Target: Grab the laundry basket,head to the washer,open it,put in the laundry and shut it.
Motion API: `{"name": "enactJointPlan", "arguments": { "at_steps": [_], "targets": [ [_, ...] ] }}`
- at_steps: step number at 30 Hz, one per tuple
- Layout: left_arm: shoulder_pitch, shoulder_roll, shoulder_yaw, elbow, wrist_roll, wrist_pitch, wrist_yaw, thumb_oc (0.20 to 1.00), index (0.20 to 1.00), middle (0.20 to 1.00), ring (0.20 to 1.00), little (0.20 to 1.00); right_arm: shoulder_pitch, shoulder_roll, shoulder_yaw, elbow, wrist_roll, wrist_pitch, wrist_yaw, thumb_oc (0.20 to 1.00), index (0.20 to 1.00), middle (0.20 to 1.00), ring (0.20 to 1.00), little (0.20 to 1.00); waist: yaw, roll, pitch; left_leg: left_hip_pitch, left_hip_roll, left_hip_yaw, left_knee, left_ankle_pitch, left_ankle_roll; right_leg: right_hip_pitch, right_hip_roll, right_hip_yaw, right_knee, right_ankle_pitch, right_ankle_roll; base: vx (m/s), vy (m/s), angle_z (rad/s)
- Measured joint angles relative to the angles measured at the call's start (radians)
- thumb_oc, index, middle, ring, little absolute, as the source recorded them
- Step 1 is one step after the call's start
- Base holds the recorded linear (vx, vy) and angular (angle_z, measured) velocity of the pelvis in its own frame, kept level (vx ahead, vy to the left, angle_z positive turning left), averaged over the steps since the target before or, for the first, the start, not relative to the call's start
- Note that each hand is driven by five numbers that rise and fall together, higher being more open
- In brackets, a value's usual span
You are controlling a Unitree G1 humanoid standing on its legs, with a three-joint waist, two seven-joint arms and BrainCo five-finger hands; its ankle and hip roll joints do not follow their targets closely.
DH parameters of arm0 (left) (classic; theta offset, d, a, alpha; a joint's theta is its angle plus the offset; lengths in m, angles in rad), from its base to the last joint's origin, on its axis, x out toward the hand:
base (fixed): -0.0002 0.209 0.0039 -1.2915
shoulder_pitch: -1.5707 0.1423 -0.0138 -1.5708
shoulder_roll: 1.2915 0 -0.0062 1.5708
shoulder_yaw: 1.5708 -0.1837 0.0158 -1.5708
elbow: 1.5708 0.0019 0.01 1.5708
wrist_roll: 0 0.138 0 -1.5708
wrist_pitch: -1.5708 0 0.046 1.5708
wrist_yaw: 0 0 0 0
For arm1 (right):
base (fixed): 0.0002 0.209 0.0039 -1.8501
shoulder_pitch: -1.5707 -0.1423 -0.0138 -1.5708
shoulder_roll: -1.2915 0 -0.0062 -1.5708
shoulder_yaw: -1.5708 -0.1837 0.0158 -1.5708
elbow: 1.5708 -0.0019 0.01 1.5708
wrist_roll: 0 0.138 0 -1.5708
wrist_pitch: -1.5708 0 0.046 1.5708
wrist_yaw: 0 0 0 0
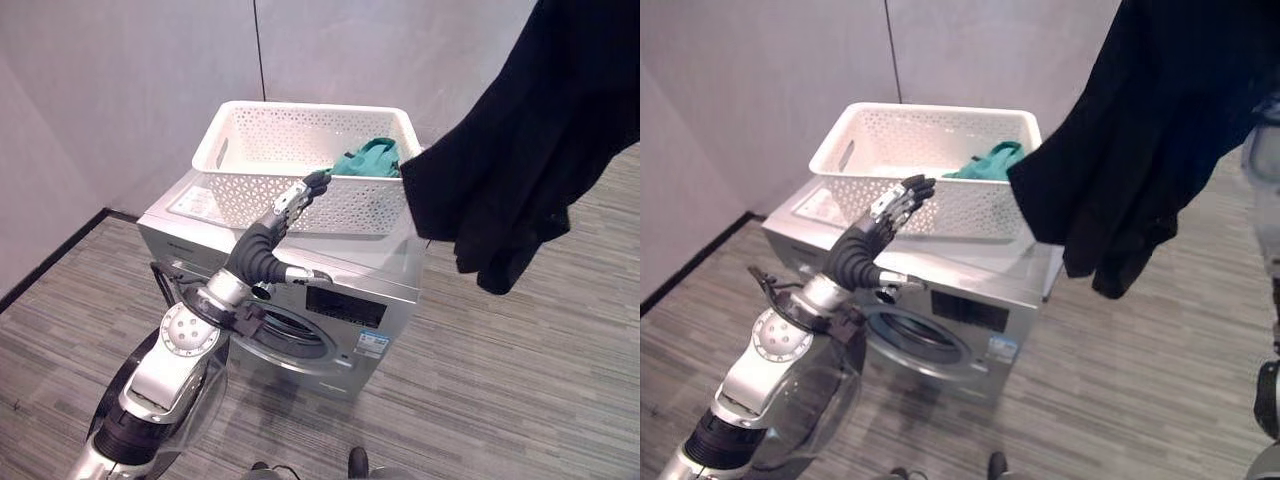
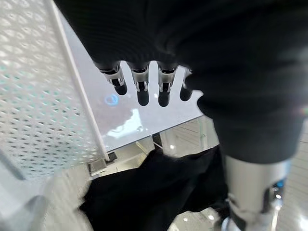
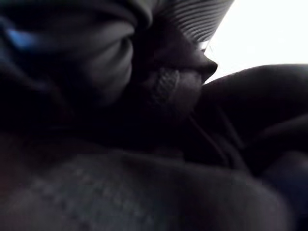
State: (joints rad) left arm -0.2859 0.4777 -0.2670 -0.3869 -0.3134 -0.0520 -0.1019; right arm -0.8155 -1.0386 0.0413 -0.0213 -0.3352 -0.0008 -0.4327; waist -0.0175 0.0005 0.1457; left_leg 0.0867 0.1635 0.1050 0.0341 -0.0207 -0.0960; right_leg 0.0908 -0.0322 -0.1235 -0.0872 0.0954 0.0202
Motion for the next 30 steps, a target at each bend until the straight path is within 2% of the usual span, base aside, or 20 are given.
{"name": "enactJointPlan", "arguments": {
  "at_steps": [1, 4, 8, 11, 15, 24, 30],
  "targets": [
    [-0.053, -0.036, -0.029, 0.045, 0.0, 0.004, 0.016, 1.0, 1.0, 1.0, 1.0, 1.0, -0.002, 0.02, 0.002, -0.012, 0.006, -0.001, 0.012, 0.2, 0.2, 0.2, 0.2, 0.2, -0.013, 0.001, -0.005, 0.002, -0.002, 0.002, -0.003, 0.001, -0.001, -0.004, -0.001, 0.004, -0.001, 0.003, 0.004, -0.03, 0.041, -0.03],
    [-0.161, -0.079, -0.076, 0.174, -0.001, 0.005, 0.048, 1.0, 1.0, 1.0, 1.0, 1.0, -0.013, 0.082, 0.022, -0.046, 0.008, -0.004, 0.029, 0.2, 0.2, 0.2, 0.2, 0.2, -0.026, 0.002, -0.027, 0.003, -0.003, 0.031, -0.009, 0.001, -0.001, -0.021, -0.002, 0.031, -0.004, 0.004, 0.004, -0.03, 0.012, -0.27],
    [-0.274, -0.1, -0.109, 0.361, -0.002, 0.009, 0.116, 1.0, 1.0, 1.0, 1.0, 1.0, -0.101, 0.098, 0.135, -0.057, 0.048, -0.007, 0.049, 0.2, 0.2, 0.2, 0.2, 0.2, -0.059, 0.012, -0.047, 0.036, -0.003, 0.103, -0.037, -0.003, 0.006, -0.038, 0.0, 0.089, -0.009, 0.011, 0.007, 0.0, -0.013, -0.45],
    [-0.308, -0.132, -0.145, 0.439, -0.036, 0.008, 0.14, 1.0, 1.0, 1.0, 1.0, 1.0, -0.113, 0.107, 0.146, -0.06, 0.079, -0.007, 0.048, 0.2, 0.2, 0.2, 0.2, 0.2, -0.079, 0.022, -0.064, 0.053, -0.003, 0.115, -0.045, -0.002, 0.003, -0.03, 0.001, 0.094, -0.009, 0.01, 0.006, -0.01, -0.017, -0.14],
    [-0.396, -0.189, -0.205, 0.546, -0.082, 0.007, 0.175, 1.0, 1.0, 1.0, 1.0, 1.0, -0.152, 0.126, 0.19, -0.059, 0.126, -0.016, 0.046, 0.2, 0.2, 0.2, 0.2, 0.2, -0.088, 0.037, -0.076, 0.054, -0.003, 0.107, -0.045, -0.003, 0.005, -0.024, 0.002, 0.091, -0.009, 0.012, 0.013, -0.02, -0.029, 0.06],
    [-0.516, -0.258, -0.262, 0.732, -0.121, 0.007, 0.227, 1.0, 1.0, 1.0, 1.0, 1.0, -0.144, 0.162, 0.218, -0.092, 0.167, -0.025, 0.046, 0.2, 0.2, 0.2, 0.2, 0.2, -0.107, 0.042, -0.079, 0.053, -0.005, 0.092, -0.054, 0.001, -0.001, -0.02, 0.0, 0.077, -0.008, 0.009, 0.013, -0.01, -0.013, 0.05],
    [-0.59, -0.284, -0.299, 0.742, -0.162, 0.008, 0.257, 1.0, 1.0, 1.0, 1.0, 1.0, -0.122, 0.166, 0.218, -0.129, 0.216, -0.027, 0.046, 0.2, 0.2, 0.2, 0.2, 0.2, -0.12, 0.048, -0.084, 0.027, -0.005, 0.038, -0.042, 0.005, -0.006, -0.011, -0.002, 0.029, 0.0, 0.003, 0.011, -0.01, -0.018, 0.24]
  ]
}}
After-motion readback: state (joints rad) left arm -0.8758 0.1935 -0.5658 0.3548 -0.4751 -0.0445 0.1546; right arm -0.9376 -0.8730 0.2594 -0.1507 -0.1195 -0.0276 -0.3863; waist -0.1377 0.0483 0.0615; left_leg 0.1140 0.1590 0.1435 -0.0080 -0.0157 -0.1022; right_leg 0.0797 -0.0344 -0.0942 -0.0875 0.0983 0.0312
